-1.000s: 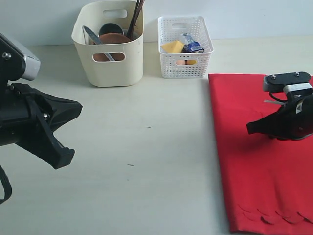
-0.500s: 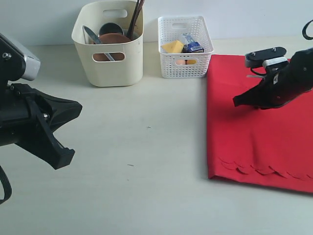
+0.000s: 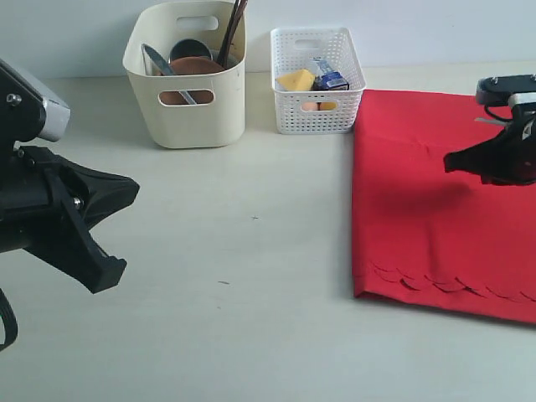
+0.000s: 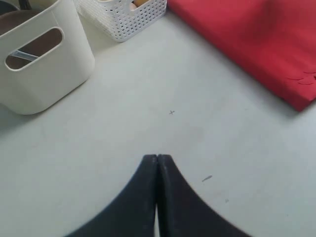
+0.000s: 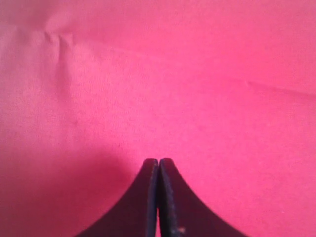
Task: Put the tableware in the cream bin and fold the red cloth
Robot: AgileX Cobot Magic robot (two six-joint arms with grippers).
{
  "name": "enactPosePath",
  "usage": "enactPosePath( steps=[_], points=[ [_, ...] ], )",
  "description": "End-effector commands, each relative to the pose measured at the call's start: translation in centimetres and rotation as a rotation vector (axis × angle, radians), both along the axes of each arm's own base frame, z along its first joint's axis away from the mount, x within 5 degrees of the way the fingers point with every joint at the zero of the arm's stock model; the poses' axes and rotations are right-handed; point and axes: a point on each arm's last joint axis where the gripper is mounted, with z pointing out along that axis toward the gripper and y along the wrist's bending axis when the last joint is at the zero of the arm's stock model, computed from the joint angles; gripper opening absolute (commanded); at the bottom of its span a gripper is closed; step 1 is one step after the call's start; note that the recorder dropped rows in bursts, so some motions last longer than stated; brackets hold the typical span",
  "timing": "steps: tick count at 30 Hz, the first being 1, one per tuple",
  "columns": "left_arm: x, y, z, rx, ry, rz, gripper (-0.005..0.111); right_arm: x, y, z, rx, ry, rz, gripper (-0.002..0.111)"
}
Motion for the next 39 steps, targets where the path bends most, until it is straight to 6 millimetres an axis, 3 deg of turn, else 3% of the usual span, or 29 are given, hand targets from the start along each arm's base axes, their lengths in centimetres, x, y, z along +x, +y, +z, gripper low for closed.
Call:
enactPosePath(
  steps=[1, 16, 25, 29, 33, 35, 39],
  points=[
    [-0.1, 0.1, 0.0, -0.008, 0.0, 0.006, 0.001, 1.8, 0.0, -3.0, 0.006, 0.025, -0.005, 0.0],
    [-0.1, 0.2, -0.1, 0.005, 0.012, 0.008, 0.001, 12.1, 0.7, -3.2, -0.053, -0.062, 0.034, 0.0],
    [-0.1, 0.2, 0.0, 0.003, 0.005, 0.005, 0.001, 14.1, 0.9, -1.6, -0.053, -0.121, 0.027, 0.0],
    [-0.1, 0.1, 0.1, -0.005, -0.009, 0.001, 0.001, 13.8, 0.5, 1.6, -0.069, -0.141, 0.02, 0.0],
    [-0.1, 0.1, 0.1, -0.005, -0.009, 0.001, 0.001, 12.7, 0.2, 6.9, -0.077, -0.166, -0.008, 0.0],
    [-0.1, 0.1, 0.1, -0.005, -0.009, 0.001, 0.001, 11.4, 0.1, 9.9, -0.047, -0.156, -0.043, 0.0],
    [0.0, 0.0, 0.2, -0.026, -0.02, 0.004, 0.001, 7.7, 0.3, 13.4, 0.027, -0.262, -0.015, 0.0]
  ],
)
